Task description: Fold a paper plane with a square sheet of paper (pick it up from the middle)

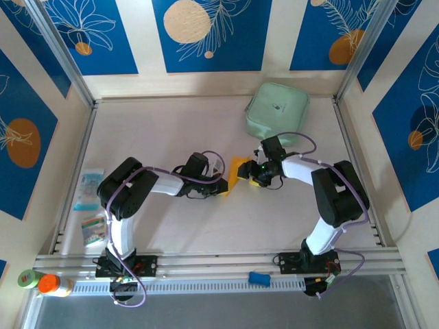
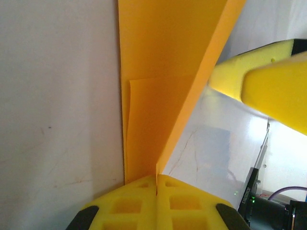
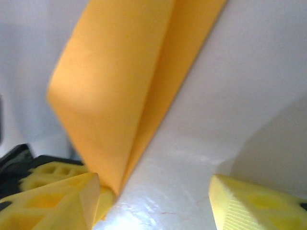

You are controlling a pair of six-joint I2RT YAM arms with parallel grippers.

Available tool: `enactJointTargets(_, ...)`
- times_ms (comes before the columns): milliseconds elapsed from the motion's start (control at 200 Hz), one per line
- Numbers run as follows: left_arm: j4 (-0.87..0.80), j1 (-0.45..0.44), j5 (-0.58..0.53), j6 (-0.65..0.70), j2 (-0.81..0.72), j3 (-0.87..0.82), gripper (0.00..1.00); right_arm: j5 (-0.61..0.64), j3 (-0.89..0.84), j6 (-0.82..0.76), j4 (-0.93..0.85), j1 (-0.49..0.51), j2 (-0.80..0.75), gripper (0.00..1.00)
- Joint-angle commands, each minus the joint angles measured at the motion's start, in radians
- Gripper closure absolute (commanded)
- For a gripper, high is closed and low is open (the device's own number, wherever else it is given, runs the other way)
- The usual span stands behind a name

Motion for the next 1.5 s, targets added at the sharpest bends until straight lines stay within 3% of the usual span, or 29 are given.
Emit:
enactJointTargets(0,-0.028,0.015,-0.026,-0.013,0.038,-0.029,1.0,-0.222,-0.046,0.037,0.234,0.0,-0.027,0.45)
enactJointTargets(195,-0.029,0.016,-0.027,-0.015,0.038,-0.031,1.0,-0.269,-0.068,0.095,0.351,0.016,0.012,0.73)
enactJointTargets(360,-0.032,0.016,-0.026,-0.014,0.038,-0.028,1.0,-0.261,-0.057,0.088,0.352,0.023,0.053,0.8)
enactJointTargets(760,-0.041,0.017,-0.023,-0.021,0.041,-0.022,1.0,-0.255,0.012,0.043,0.308,0.044,0.149,0.82)
enactJointTargets(1496,-0.071,0.019,-0.03,-0.018,0.051,-0.011,1.0,-0.138,0.033,0.036,0.213,0.06,0.167,0.83)
